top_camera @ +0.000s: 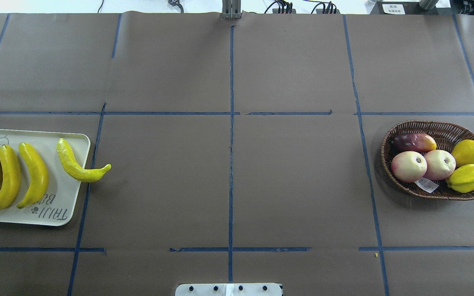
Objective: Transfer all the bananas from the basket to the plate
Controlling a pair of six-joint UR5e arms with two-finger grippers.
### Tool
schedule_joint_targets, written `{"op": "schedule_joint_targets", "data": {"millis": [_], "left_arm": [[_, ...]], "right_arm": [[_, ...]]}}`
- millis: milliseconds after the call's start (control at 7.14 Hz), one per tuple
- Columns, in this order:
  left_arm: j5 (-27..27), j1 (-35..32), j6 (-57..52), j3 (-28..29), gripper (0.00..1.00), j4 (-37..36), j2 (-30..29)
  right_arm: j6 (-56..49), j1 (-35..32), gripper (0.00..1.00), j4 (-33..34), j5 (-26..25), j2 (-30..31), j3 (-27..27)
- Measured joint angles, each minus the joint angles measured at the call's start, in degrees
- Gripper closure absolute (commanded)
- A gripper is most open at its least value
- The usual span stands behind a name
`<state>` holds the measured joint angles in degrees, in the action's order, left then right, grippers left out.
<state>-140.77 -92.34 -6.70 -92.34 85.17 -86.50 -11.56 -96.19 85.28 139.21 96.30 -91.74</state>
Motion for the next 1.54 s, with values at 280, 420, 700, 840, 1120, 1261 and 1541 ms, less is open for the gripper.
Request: {"op": "schedule_joint_targets", "data": {"millis": [280, 420, 700, 840, 1120, 1261, 1541], "left_arm": [[-0.18, 0.02, 0.58, 0.01, 0.00, 0.19, -0.36], [-0.20, 0.04, 1.26, -0.23, 0.00, 0.23, -0.63], [-0.20, 0.05, 2.01, -0.75, 0.00, 0.26, -0.82], [-0.20, 0.05, 2.32, -0.93, 0.00, 0.26, -0.85], [-0.21, 0.05, 2.66, -1.06, 0.00, 0.26, -0.86], [-0.20, 0.05, 2.67, -1.08, 0.00, 0.26, -0.86], [-0.20, 0.05, 2.66, -1.18, 0.00, 0.26, -0.86]], "right_arm": [[3.58, -0.05, 0.00, -0.19, -0.06, 0.27, -0.15], [4.02, -0.05, 0.00, -0.07, -0.33, 0.31, -0.11], [7.58, 0.88, 0.00, -0.02, -0.81, 0.01, -0.90], [10.51, 2.49, 0.00, -0.03, -0.74, -0.28, -1.85], [12.64, 4.09, 0.00, 0.25, -0.27, -0.54, -2.77], [12.81, 4.24, 0.00, 0.32, -0.15, -0.39, -3.15], [12.87, 4.25, 0.00, 0.40, -0.09, -0.13, -3.84]]}}
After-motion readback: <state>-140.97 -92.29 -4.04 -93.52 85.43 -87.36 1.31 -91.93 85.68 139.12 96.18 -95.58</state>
